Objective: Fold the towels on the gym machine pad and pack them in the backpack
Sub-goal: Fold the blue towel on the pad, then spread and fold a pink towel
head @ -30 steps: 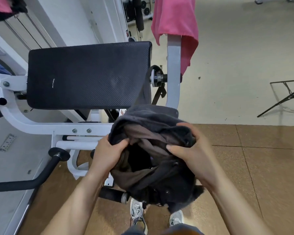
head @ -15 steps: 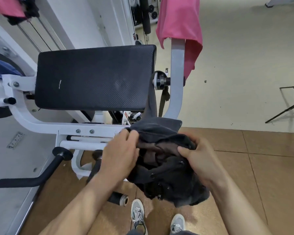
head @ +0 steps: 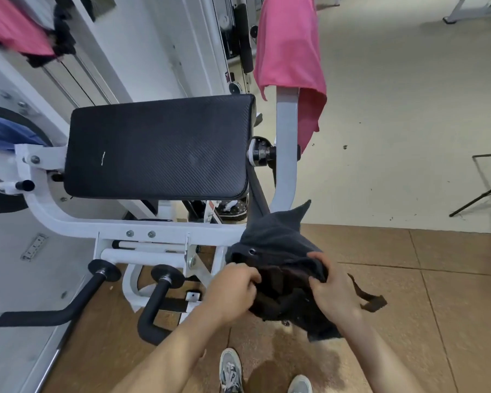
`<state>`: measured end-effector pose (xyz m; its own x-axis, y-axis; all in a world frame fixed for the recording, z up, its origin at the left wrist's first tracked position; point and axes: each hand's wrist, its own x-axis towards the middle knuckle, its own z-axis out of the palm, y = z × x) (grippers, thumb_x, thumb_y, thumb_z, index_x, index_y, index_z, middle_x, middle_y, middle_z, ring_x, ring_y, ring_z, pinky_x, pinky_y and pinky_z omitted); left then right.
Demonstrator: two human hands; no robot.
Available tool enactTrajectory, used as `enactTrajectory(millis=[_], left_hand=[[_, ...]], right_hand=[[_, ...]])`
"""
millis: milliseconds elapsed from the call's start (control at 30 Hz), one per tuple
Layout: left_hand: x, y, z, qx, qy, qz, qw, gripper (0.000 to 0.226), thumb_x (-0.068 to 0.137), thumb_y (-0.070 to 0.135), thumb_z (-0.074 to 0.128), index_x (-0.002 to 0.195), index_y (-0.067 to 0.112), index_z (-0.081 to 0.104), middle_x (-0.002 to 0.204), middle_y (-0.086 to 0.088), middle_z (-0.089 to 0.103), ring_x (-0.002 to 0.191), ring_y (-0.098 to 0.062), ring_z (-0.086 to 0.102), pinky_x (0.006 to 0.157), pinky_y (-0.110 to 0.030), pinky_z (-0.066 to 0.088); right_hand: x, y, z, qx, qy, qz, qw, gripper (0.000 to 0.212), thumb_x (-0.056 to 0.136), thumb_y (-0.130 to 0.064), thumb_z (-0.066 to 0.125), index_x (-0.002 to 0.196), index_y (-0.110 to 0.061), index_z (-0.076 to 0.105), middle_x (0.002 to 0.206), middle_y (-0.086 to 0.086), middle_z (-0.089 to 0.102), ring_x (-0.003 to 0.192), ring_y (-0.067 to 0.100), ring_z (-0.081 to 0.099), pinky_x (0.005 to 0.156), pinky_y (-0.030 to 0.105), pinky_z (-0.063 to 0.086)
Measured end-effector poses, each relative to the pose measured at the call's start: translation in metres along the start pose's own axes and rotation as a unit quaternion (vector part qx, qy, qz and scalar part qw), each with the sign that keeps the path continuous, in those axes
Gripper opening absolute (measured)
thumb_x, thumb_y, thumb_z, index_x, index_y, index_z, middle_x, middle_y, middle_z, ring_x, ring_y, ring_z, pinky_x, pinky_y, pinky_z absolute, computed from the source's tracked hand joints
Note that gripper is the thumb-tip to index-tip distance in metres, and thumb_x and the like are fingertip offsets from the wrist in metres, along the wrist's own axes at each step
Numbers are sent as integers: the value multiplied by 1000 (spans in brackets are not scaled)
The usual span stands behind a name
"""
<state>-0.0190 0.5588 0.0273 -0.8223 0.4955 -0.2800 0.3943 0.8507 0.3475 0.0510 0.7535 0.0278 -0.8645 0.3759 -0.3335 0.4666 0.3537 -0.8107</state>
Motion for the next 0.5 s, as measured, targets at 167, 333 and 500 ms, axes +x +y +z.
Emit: enactTrajectory(millis=[167, 333, 500], left_hand=[[-27, -41, -3, 2, 12, -71, 997, 27, 92, 19, 48, 107, 27, 70, 109, 8, 67, 98, -10, 61, 81, -27, 50], [-54, -79, -18, -54, 52, -116, 990, 25, 94, 21, 48, 103, 32, 69, 95, 19, 69, 79, 1, 61, 68, -12, 46], [-90, -125, -62, -134, 170, -130, 968, 21, 94, 16, 53, 100, 28, 70, 88, 16, 69, 79, 1, 62, 71, -18, 49]], right_hand=[[13, 31, 17, -87, 9, 54, 995, 45, 91, -3, 51, 133, -18, 52, 114, 4, 66, 106, 23, 62, 83, 31, 48], [11, 9, 36, -80, -68, 5, 994, 23, 92, -8, 54, 107, -21, 65, 81, -8, 68, 81, 9, 64, 65, 21, 46], [-18, -51, 76, -27, -110, -37, 993, 32, 85, -1, 56, 86, -30, 67, 69, 0, 70, 71, 16, 66, 69, 31, 53]])
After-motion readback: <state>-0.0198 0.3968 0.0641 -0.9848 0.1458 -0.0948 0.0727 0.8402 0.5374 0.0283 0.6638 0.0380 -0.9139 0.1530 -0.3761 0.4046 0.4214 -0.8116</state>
